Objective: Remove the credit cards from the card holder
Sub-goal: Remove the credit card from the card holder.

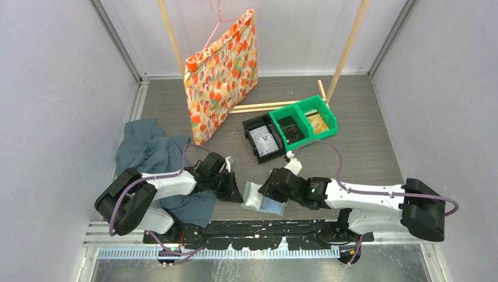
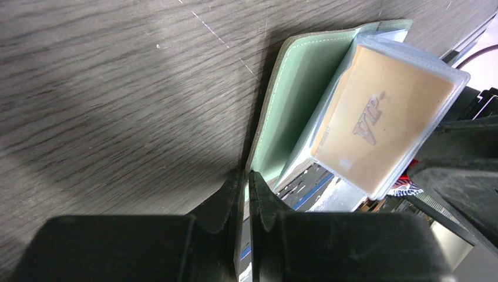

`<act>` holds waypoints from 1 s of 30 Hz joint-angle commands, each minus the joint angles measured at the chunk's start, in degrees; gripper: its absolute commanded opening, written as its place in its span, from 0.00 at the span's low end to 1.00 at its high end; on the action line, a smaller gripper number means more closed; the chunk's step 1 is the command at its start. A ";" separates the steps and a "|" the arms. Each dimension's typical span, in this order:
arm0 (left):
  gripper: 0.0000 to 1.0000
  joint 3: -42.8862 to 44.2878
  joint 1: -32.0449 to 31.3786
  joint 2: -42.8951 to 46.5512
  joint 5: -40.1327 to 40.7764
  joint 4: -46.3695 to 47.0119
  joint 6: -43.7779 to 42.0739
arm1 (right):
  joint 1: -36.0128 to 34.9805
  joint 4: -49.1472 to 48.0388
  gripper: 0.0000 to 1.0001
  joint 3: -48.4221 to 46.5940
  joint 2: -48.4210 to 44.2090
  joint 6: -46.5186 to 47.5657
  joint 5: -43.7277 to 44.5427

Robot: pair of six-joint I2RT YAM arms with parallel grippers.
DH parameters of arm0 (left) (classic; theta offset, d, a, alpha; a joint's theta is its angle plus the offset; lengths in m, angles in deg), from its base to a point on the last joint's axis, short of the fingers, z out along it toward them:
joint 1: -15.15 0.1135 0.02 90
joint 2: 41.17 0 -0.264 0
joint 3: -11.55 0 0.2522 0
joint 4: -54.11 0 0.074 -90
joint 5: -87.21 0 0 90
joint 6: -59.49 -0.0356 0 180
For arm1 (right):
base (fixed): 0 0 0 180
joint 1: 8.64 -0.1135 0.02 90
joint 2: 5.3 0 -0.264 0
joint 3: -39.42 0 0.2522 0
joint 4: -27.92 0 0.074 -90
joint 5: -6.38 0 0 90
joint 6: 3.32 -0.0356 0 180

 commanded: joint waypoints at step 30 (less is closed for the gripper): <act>0.13 2.99 0.00 13.67 2.56 -6.27 1.54 | -2.00 -3.95 0.38 -3.15 0.59 2.09 3.45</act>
